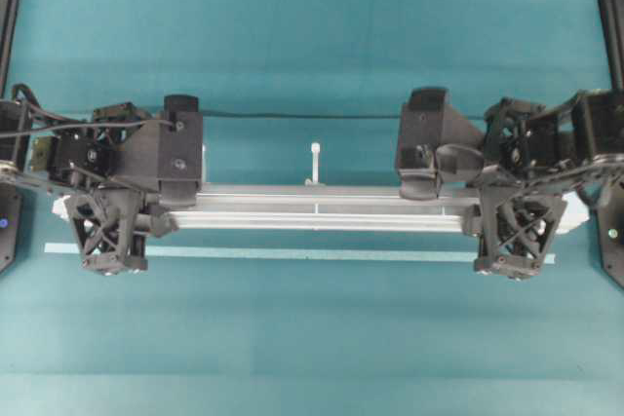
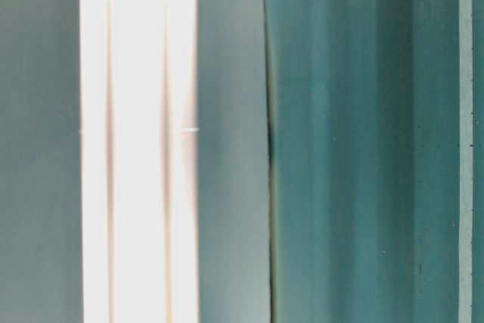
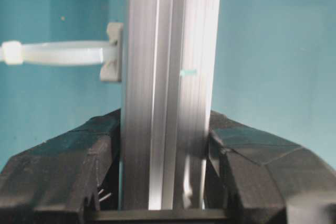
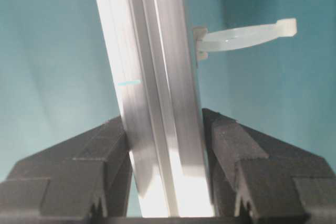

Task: Lift the large metal rail with both hands.
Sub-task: 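Raise the rail upward with both grippers together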

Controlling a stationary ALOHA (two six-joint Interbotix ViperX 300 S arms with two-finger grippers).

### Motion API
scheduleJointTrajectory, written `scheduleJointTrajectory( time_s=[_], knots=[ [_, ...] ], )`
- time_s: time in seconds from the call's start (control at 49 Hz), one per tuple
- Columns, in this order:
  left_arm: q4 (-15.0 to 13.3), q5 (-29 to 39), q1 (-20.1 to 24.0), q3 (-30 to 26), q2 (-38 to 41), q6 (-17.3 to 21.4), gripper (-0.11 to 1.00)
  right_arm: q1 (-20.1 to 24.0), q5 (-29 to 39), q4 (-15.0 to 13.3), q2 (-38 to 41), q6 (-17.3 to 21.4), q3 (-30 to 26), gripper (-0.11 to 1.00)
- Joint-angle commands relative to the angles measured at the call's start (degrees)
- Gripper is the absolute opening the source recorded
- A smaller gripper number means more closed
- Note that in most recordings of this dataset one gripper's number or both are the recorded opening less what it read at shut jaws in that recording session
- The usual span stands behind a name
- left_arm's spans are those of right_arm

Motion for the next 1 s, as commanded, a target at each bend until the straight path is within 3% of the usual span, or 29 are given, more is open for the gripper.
scheduleJointTrajectory(
  time_s=[0.0,0.715,0.981],
  knots=[
    [0.1,1.7,-0.5,-4.1,-1.6,-0.2,0.37,0.2,1.8,0.1,-0.4,1.6,-4.2,0.42],
    [0.1,17.6,-2.4,-26.1,-0.2,-0.5,0.37,3.2,20.1,0.0,3.7,3.3,-26.3,0.42],
    [0.1,25.7,-2.4,-33.3,1.1,-0.5,0.37,3.1,21.4,-0.2,5.4,3.3,-32.1,0.42]
  ],
)
